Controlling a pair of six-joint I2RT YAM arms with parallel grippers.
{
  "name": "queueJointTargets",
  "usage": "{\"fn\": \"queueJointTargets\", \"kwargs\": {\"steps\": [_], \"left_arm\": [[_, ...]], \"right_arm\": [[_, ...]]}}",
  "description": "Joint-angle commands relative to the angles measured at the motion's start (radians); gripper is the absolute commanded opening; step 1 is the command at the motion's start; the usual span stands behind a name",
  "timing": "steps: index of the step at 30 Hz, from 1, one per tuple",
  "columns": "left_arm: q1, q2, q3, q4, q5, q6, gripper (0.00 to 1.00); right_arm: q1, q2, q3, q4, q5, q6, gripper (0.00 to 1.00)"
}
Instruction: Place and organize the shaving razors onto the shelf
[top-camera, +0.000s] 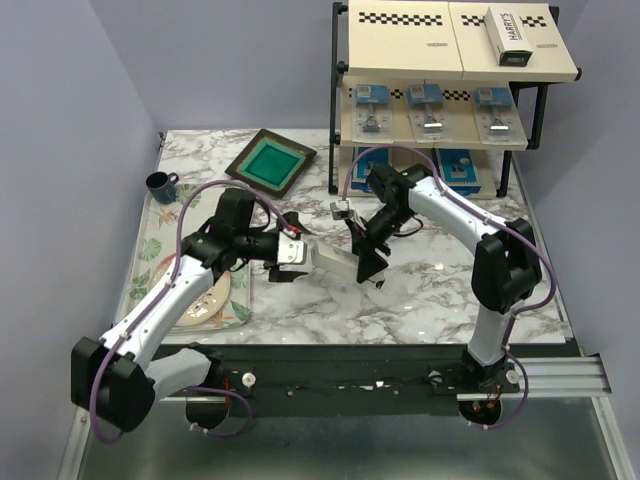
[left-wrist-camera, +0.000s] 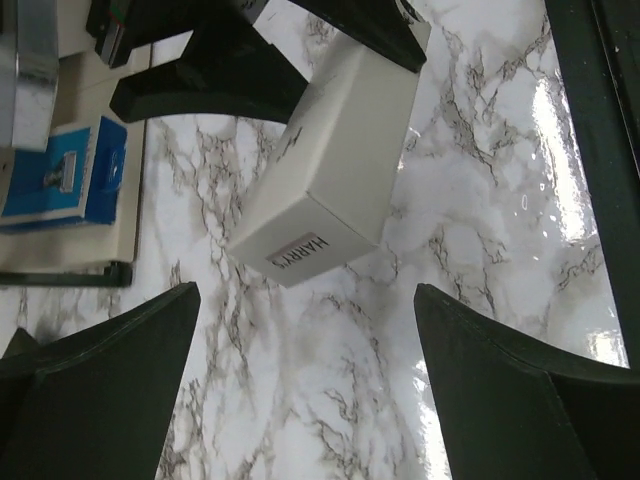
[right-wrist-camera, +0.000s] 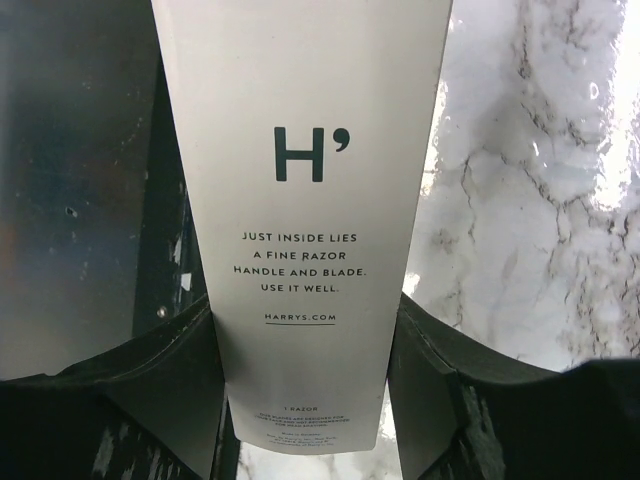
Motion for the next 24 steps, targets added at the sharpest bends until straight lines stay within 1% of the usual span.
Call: {"fn": "queueJointTargets", "kwargs": {"steps": [1,2,6,9,10,13,15,20,22,23,24], "left_arm": [[-0.037,0.132,0.121,-0.115,0.083,0.261,0.95],[-0.042,0.153,0.162,-0.129,0.087,0.285,0.95],[-0.074,0.214,0.224,-0.150,0.092,0.366,0.92],[-0.100,0.245,0.264,-0.233,0.089,0.489,0.88],[-0.109,0.257,0.273,-0.291,0.086,0.569,0.87],[-0.138,0.268,0.287,-0.365,0.075,0.665,0.80],[-0.149,0.266,0.286,-0.383,0.072,0.732,0.74],[-0.155,0.259,0.289,-0.384,0.074,0.745,0.59],[-0.155,0.262,0.298,-0.393,0.069,0.714,0.56],[-0.155,0.263,0.307,-0.396,0.069,0.699,0.51],[-0.155,0.265,0.310,-0.397,0.067,0.672,0.49]], "right_arm": [[0.000,0.021,0.028,-0.234,-0.071,-0.160,0.58],[0.001,0.015,0.027,-0.230,-0.067,-0.157,0.58],[0.001,0.013,0.027,-0.222,-0.053,-0.156,0.58],[0.001,0.010,0.027,-0.221,-0.056,-0.156,0.58],[0.001,0.012,0.028,-0.219,-0.059,-0.154,0.58],[0.001,0.015,0.036,-0.216,-0.054,-0.150,0.58],[0.001,0.021,0.038,-0.213,-0.053,-0.146,0.58],[0.001,0.025,0.041,-0.199,-0.047,-0.131,0.58],[0.001,0.028,0.045,-0.191,-0.045,-0.119,0.58],[0.001,0.027,0.047,-0.187,-0.045,-0.114,0.58],[0.001,0.022,0.048,-0.179,-0.042,-0.107,0.58]]}}
